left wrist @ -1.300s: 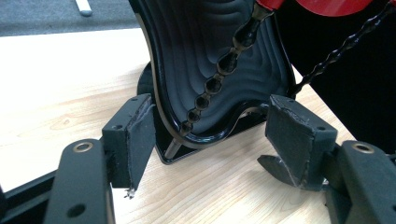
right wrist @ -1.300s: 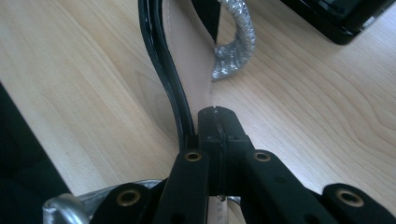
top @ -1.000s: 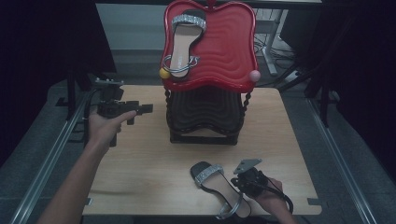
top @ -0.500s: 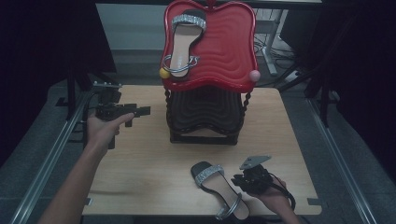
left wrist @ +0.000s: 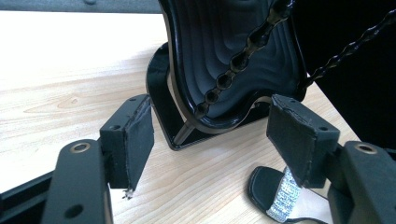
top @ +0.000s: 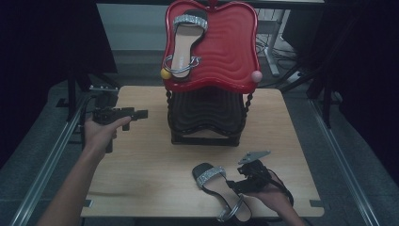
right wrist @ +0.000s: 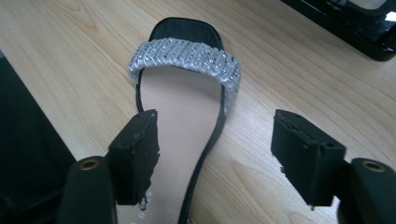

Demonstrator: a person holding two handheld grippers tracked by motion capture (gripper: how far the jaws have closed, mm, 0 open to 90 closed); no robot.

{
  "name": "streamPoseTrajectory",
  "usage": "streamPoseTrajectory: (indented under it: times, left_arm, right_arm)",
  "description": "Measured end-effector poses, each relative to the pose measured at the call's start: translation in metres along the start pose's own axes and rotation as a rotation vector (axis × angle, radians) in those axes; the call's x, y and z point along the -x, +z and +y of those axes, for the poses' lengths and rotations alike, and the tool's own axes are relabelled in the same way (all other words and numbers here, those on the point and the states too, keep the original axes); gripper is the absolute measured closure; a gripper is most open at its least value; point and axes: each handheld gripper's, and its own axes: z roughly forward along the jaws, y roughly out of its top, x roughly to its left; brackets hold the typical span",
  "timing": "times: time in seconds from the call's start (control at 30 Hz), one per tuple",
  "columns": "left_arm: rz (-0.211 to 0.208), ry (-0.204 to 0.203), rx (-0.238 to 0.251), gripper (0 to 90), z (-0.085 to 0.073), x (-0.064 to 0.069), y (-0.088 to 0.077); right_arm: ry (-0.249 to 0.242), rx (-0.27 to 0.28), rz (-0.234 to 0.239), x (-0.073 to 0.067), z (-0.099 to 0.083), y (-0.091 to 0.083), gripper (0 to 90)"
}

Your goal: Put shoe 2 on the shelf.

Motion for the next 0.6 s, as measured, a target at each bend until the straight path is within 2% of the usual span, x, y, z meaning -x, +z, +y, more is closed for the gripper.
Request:
streamPoseTrajectory:
  times: [0.27, 0.6]
  left_arm:
    - [-0.004, -0.005, -0.005, 31.6, -0.004, -0.002, 0.003]
    - [-0.003, -0.006, -0.013, 31.4, -0.007, -0.002, 0.005]
  right_arm:
    - [-0.001, -0.11, -0.014, -0.017, 0.015, 0.015, 23.5]
    - [-0.026, -0.246, -0.057, -0.035, 0.008, 0.047, 17.9]
